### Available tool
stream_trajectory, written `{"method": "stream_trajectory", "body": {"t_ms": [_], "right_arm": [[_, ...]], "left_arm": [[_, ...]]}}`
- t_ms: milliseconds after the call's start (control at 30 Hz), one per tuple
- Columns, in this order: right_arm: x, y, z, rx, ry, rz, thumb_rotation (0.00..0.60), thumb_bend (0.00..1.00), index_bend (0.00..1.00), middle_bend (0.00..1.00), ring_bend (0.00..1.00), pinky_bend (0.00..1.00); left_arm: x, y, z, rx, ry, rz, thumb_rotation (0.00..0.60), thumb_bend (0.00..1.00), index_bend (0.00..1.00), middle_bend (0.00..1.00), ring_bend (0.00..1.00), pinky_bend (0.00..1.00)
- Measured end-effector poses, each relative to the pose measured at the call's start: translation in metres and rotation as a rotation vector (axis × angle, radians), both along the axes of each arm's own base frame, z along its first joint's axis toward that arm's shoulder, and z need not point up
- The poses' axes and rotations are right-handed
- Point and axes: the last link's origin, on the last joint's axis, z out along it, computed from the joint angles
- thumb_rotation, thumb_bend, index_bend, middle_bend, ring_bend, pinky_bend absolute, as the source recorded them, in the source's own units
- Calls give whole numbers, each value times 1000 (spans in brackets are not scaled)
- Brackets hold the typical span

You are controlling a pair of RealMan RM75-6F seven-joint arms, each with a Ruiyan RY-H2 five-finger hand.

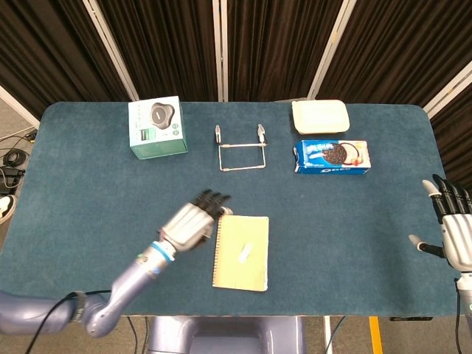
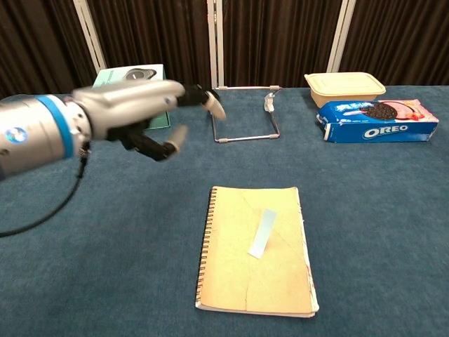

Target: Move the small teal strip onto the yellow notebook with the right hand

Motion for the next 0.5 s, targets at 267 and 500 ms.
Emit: {"method": "stream_trajectory", "body": {"t_ms": [267, 500], "right_arm": [[-1, 1, -7, -9, 58, -33, 600, 0, 0, 0, 0, 0], [1, 6, -8, -27, 70, -31, 600, 0, 0, 0, 0, 0]], "left_arm": [[-93, -25, 91, 390, -8, 211, 600, 0, 0, 0, 0, 0], [-165, -86, 132, 499, 17, 391, 600, 0, 0, 0, 0, 0]]}}
